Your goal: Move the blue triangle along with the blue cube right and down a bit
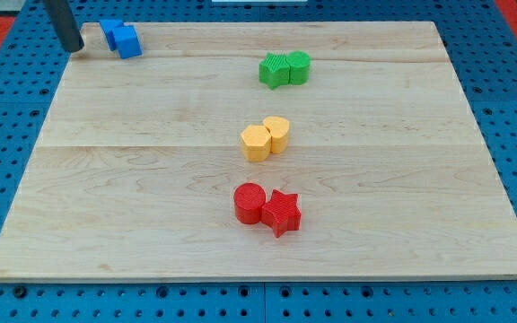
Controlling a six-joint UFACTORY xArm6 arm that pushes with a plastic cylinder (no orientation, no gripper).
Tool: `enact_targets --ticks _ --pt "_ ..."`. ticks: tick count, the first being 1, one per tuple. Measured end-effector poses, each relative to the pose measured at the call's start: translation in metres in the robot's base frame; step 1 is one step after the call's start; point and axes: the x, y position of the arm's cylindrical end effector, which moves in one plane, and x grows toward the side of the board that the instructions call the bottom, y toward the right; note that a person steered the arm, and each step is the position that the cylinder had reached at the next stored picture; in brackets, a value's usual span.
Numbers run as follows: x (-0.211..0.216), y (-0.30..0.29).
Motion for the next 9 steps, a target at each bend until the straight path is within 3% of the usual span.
enact_targets --ticks 2,4,9 --pt "-0.041 0.033" --pt "-0.015 0.056" --pt "-0.006 0.103"
